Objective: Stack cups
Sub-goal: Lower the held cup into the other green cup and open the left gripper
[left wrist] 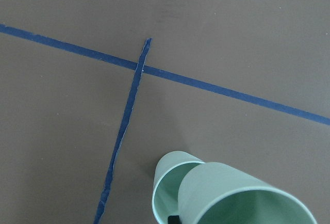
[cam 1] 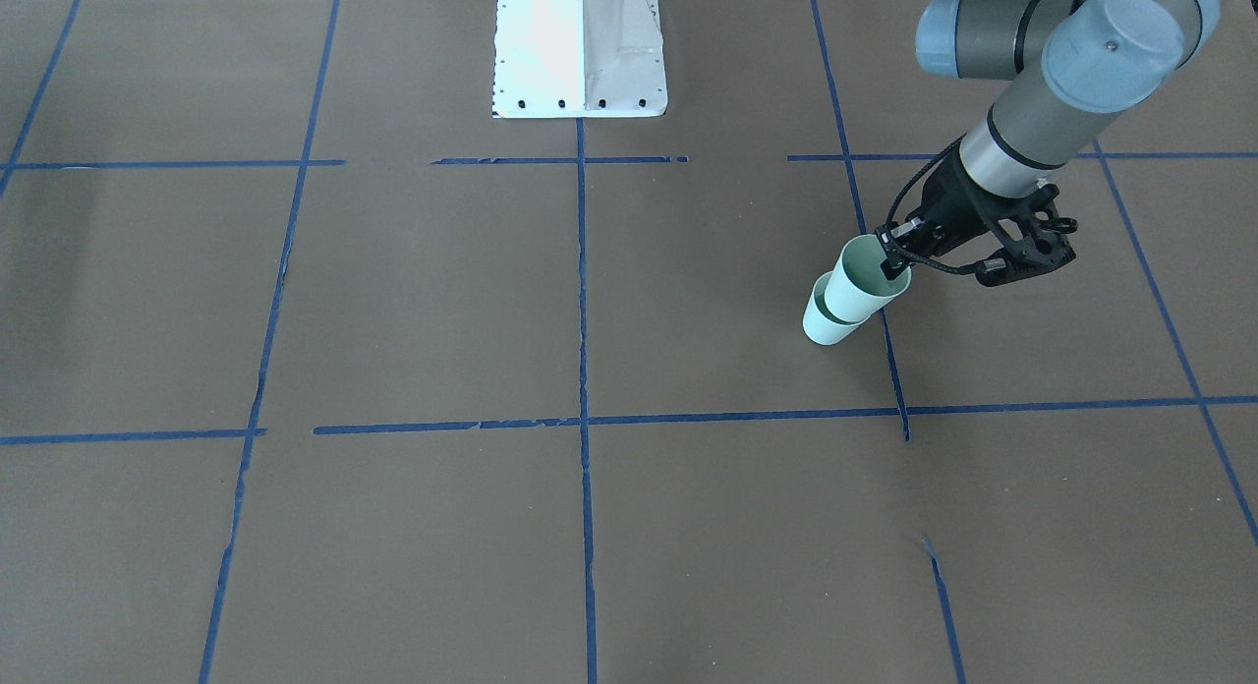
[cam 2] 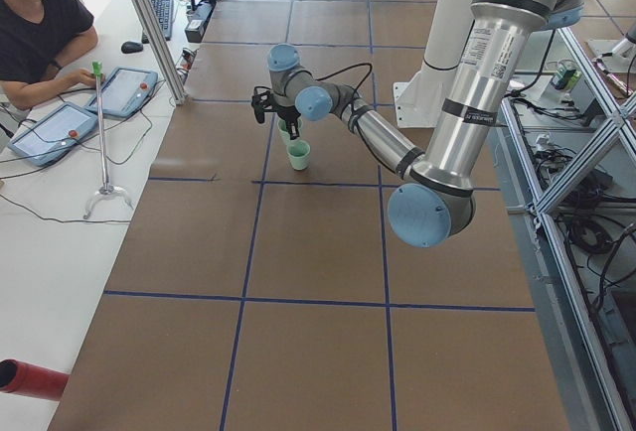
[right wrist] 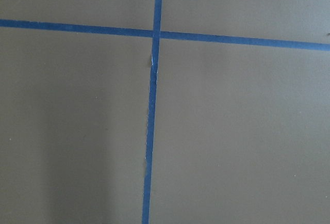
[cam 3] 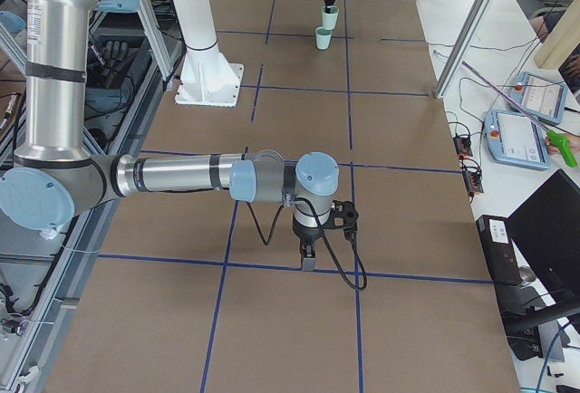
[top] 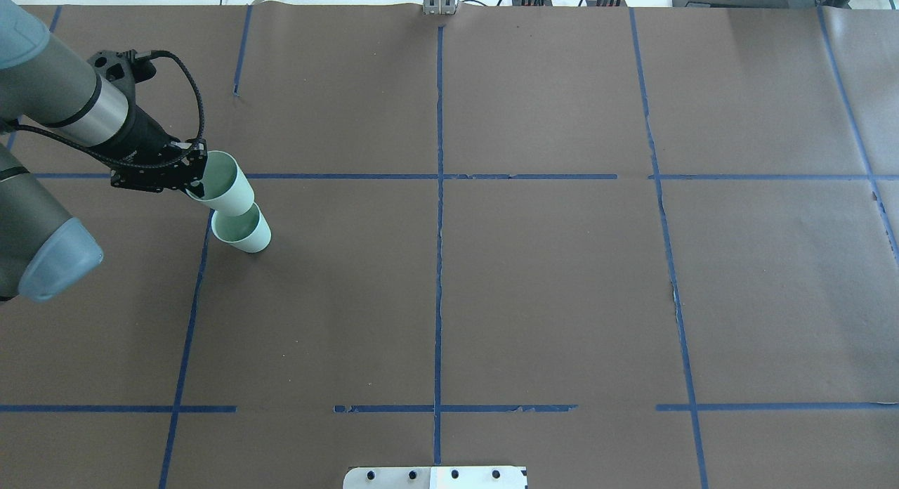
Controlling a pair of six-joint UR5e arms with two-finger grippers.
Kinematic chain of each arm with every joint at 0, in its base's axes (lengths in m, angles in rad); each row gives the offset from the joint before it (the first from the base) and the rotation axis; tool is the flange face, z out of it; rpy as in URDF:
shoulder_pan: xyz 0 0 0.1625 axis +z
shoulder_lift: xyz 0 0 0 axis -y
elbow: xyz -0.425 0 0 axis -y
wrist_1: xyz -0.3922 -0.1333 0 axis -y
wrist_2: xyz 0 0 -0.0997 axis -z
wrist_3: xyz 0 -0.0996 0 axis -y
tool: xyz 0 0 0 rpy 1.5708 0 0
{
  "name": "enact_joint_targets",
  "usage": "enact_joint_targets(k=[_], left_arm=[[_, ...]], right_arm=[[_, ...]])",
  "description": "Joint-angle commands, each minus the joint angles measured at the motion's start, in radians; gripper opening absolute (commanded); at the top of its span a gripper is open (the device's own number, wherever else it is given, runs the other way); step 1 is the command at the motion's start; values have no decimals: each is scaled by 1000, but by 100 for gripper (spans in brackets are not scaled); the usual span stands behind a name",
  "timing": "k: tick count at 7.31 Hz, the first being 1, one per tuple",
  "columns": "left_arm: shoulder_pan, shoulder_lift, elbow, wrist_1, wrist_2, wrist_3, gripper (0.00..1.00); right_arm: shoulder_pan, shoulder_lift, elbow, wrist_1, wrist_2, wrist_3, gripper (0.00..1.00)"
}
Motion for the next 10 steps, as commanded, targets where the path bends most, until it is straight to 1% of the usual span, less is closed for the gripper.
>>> enact_joint_targets(k=[1,9,10], left_arm=[[14,1,3,1,24,-4,0],[33,16,9,1,24,-2,0],[36,16,10,1,24,-1,11]], right_arm=[[0,0,0,0,2,0,100],[0,0,0,0,0,0,100],[0,0,0,0,2,0,100]])
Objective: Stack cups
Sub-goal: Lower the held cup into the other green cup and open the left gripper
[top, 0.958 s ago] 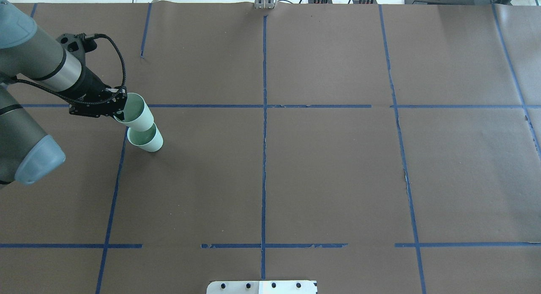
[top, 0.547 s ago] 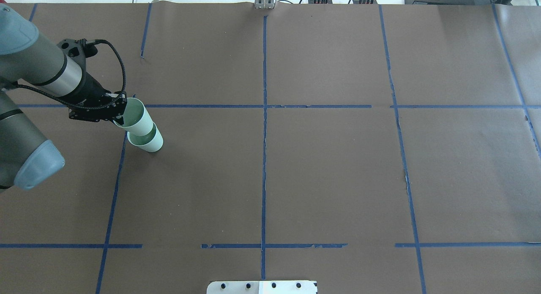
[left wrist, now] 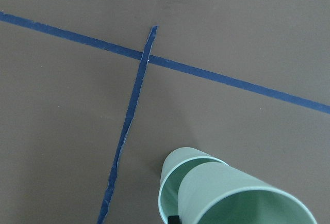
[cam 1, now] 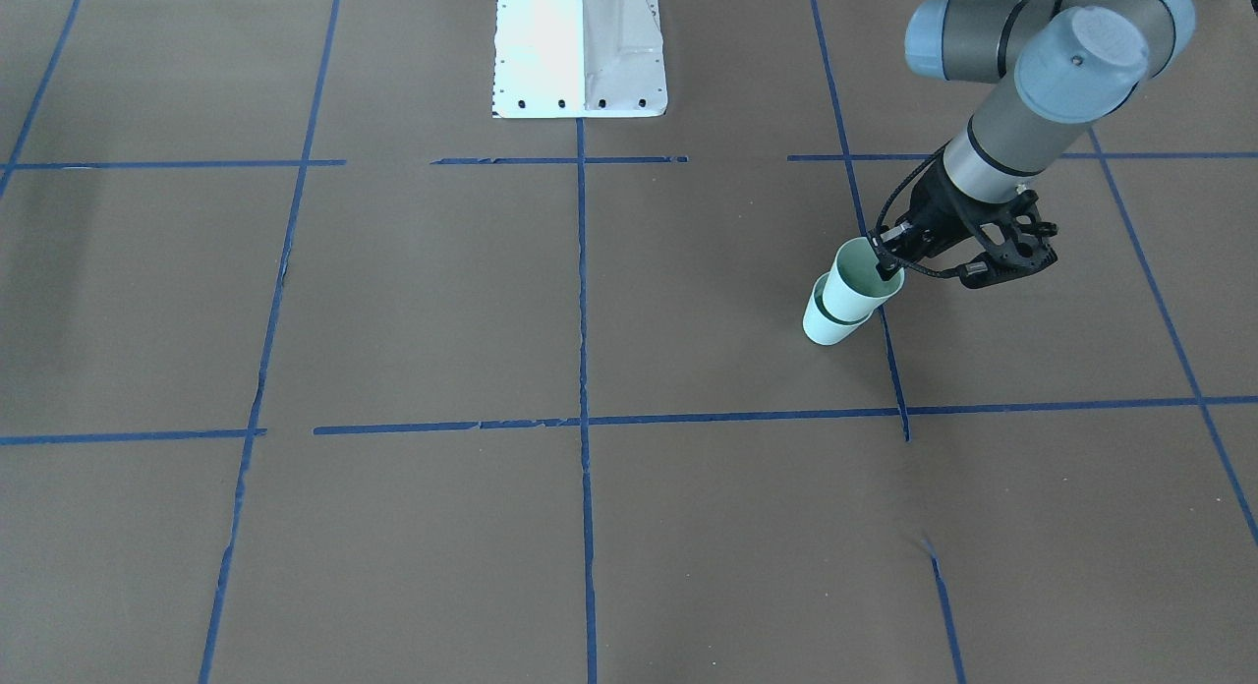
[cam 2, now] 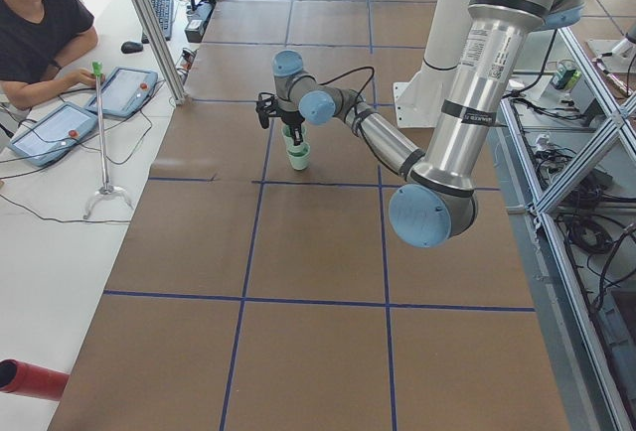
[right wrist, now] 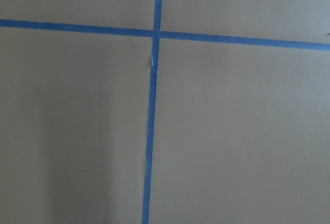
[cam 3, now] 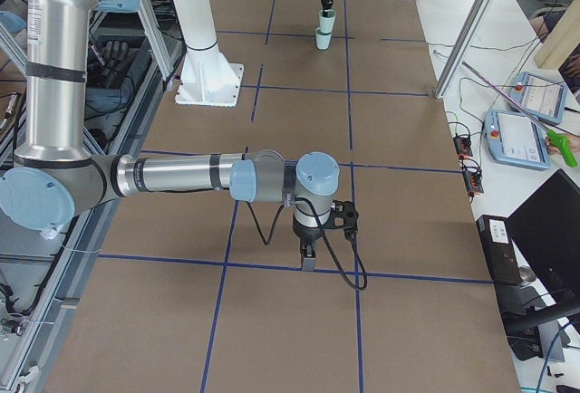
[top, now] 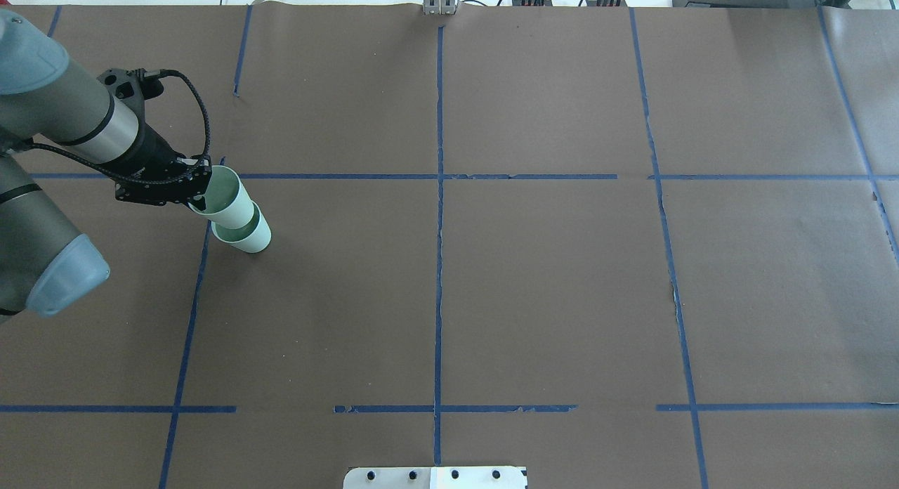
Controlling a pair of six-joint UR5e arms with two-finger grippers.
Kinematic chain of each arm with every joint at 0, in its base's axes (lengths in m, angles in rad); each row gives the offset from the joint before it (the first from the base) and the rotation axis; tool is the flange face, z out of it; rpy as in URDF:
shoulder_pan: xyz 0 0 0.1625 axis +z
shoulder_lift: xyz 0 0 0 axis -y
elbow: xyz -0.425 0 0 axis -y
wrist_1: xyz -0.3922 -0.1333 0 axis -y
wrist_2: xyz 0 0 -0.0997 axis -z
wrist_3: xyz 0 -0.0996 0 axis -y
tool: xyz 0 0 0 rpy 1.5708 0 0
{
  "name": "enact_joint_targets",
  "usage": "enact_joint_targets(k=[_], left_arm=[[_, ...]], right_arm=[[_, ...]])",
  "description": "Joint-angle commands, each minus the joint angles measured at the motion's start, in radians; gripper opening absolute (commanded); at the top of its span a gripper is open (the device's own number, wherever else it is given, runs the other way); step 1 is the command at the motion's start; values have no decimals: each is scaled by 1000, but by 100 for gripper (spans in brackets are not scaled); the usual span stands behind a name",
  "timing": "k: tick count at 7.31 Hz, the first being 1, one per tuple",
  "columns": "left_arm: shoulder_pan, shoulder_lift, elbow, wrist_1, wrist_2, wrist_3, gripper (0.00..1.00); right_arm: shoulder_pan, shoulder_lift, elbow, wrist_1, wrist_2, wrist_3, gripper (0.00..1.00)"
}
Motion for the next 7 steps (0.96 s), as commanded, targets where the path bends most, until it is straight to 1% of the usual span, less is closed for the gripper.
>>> enact_joint_targets(k=[1,2,3,5,6,7], left_arm=[[3,0,3,0,0,4,45],[3,0,3,0,0,7,57],[2,0,4,0,0,7,70],[-7,12,-8,-2,-2,48,73],[-20,108,-45,-3,-6,242,77],[-76,173,-50,-5,-9,373,79]], right_arm=[[0,0,0,0,0,0,100],[0,0,0,0,0,0,100],[0,0,0,0,0,0,100],[0,0,0,0,0,0,100],[0,0,0,0,0,0,100],[0,0,0,0,0,0,100]])
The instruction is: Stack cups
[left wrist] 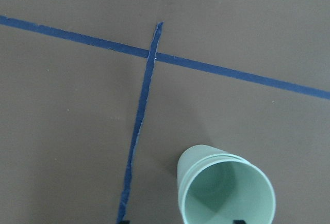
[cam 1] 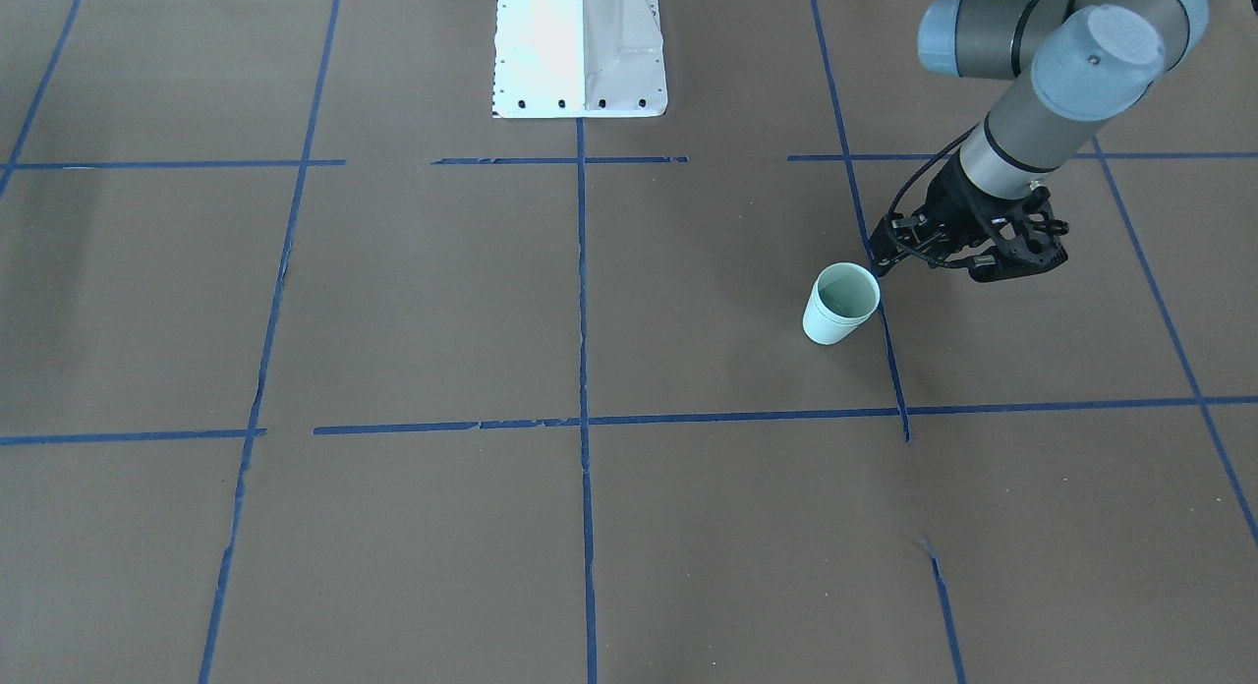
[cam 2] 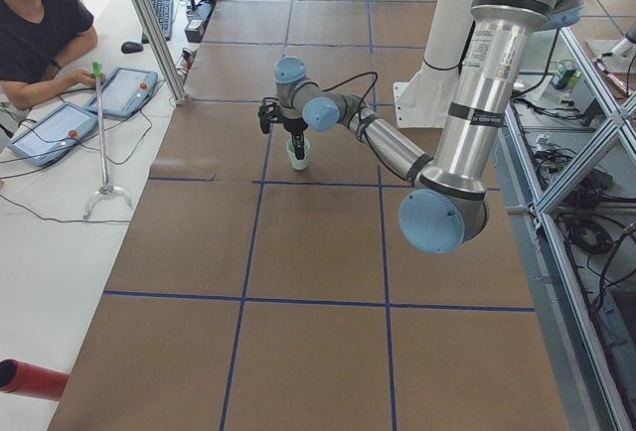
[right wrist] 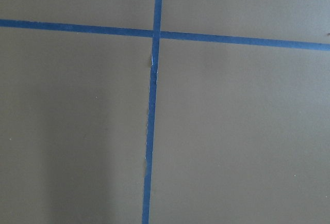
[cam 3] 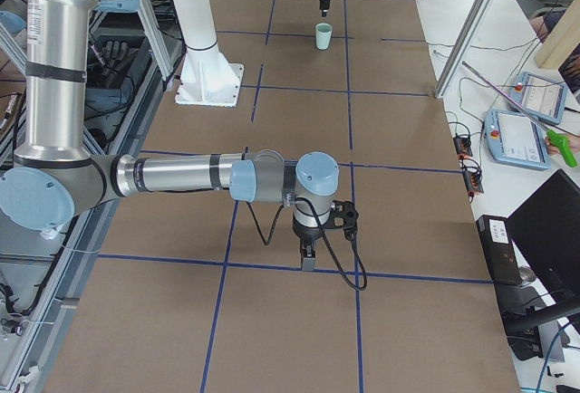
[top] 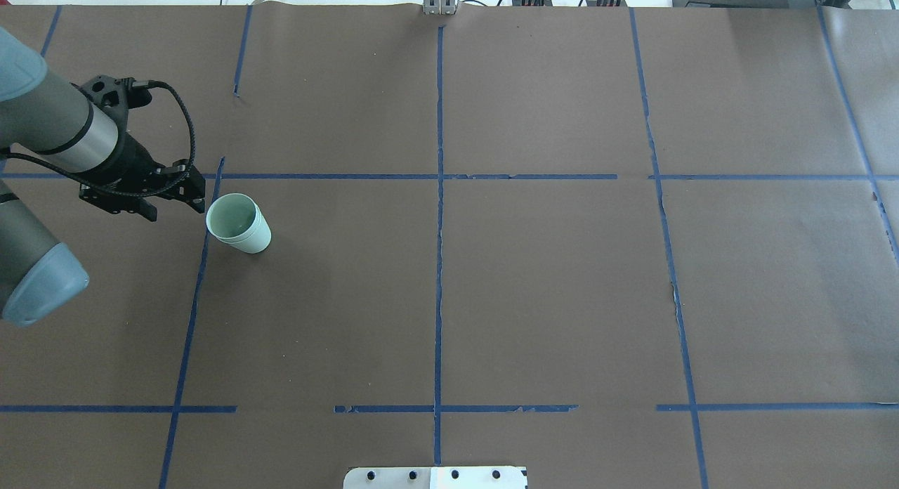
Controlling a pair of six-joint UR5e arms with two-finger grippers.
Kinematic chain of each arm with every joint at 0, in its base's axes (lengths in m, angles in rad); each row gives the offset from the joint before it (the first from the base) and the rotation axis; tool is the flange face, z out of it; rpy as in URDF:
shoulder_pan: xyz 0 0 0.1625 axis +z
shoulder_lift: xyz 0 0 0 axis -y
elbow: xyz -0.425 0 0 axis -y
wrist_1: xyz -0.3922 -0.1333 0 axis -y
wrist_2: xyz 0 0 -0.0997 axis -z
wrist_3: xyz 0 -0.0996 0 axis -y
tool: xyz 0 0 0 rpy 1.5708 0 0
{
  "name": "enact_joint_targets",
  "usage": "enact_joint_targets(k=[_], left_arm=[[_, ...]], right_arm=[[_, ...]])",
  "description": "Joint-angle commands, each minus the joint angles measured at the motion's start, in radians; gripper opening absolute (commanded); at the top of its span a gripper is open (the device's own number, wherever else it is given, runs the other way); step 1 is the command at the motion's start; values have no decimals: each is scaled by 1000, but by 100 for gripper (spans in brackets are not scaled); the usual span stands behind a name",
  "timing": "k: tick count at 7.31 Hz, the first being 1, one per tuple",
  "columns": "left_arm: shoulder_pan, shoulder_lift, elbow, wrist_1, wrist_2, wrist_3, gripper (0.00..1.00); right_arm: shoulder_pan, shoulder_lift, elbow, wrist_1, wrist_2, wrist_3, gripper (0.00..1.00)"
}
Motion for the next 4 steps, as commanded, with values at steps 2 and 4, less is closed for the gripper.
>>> enact_joint_targets(k=[2,4], left_arm=[[-235,181,-5,0,-13,507,82],[-459,249,90,3,-33,846,89]], right_arm=[[0,0,0,0,0,0,100],[0,0,0,0,0,0,100]])
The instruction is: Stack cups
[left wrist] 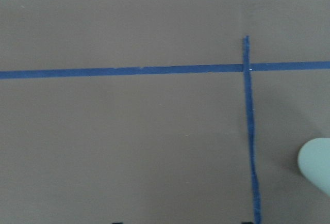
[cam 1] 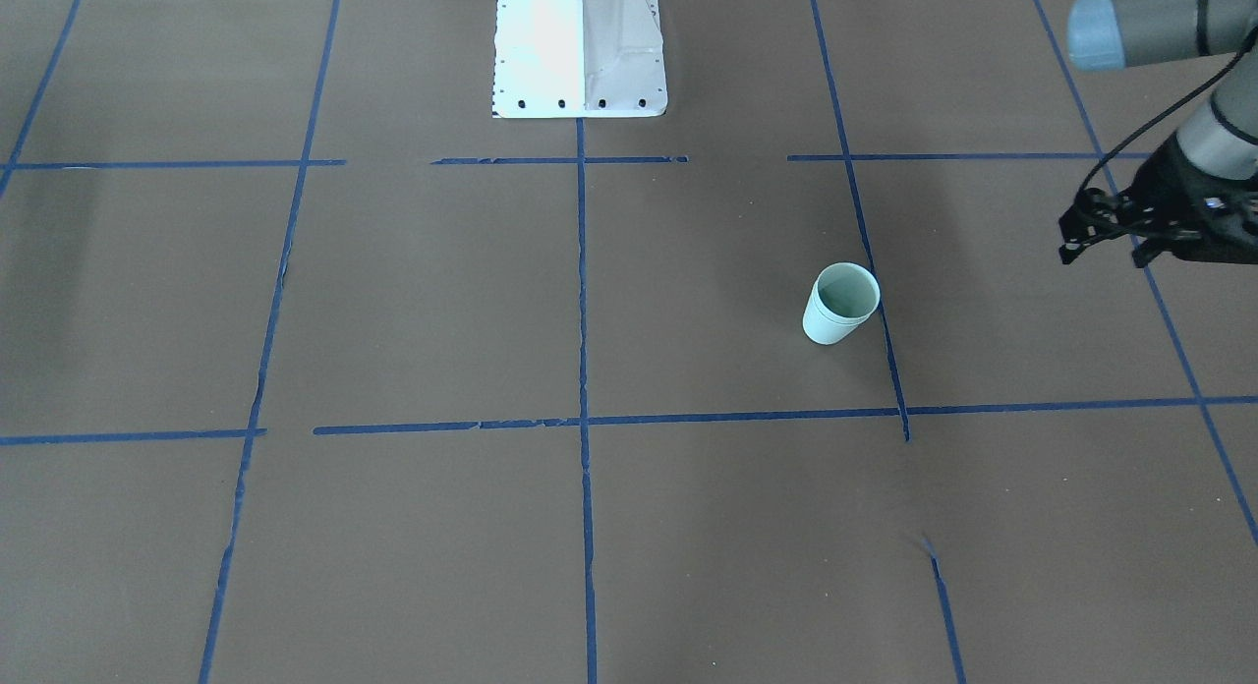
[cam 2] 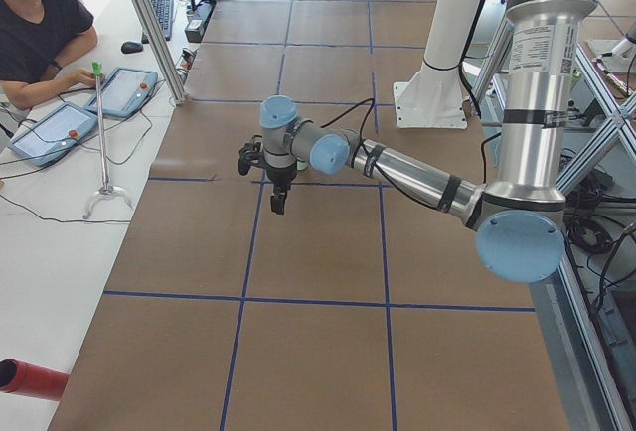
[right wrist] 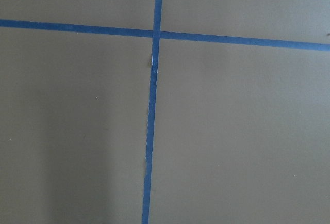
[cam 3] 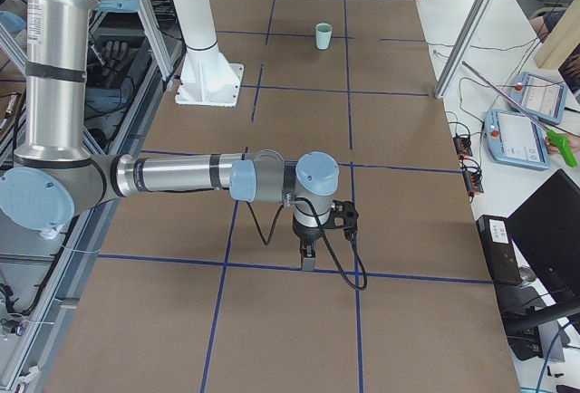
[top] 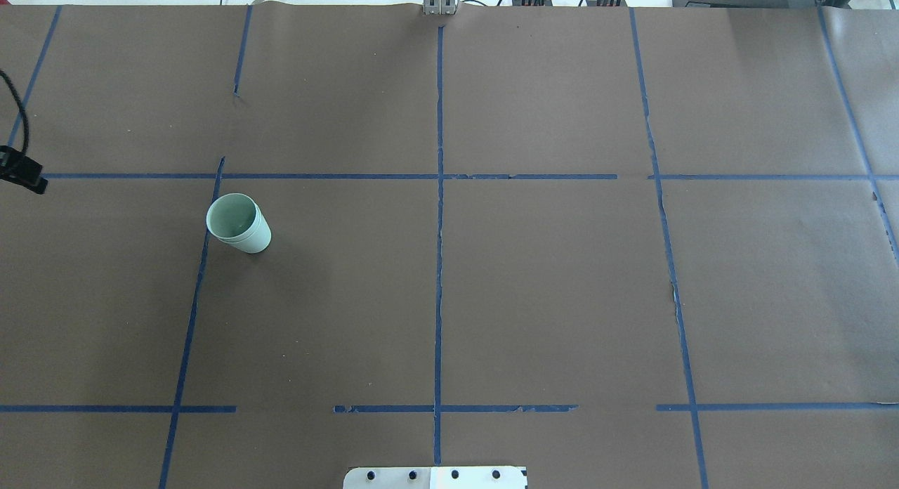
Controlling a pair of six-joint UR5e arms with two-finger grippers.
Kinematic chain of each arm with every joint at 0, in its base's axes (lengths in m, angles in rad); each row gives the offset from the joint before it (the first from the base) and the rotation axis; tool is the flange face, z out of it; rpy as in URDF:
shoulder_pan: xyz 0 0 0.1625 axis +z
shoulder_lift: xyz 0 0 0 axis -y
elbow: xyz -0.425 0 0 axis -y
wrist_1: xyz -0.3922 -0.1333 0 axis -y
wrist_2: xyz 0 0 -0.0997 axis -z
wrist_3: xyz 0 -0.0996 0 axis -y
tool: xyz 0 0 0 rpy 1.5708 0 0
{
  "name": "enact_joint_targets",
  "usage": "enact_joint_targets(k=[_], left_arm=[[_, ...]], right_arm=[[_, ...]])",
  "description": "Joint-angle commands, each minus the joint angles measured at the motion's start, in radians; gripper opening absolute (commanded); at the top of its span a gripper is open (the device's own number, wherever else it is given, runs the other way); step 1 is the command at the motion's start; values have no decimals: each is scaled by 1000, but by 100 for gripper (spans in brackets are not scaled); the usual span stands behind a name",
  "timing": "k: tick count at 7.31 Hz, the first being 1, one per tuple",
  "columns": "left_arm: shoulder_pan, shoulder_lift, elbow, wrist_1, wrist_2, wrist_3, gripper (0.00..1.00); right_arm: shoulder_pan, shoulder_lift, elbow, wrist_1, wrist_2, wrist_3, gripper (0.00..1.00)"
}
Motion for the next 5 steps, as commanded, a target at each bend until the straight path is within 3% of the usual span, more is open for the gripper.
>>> enact_joint_targets(k=[1,3,5], left_arm=[[-243,45,135,6,-58,373,96],[-424,39,283,6,-51,589,100],[-434,30,268,98,-60,591,100]], right_arm=[[0,0,0,0,2,0,100],[0,0,0,0,2,0,100],[0,0,0,0,0,0,100]])
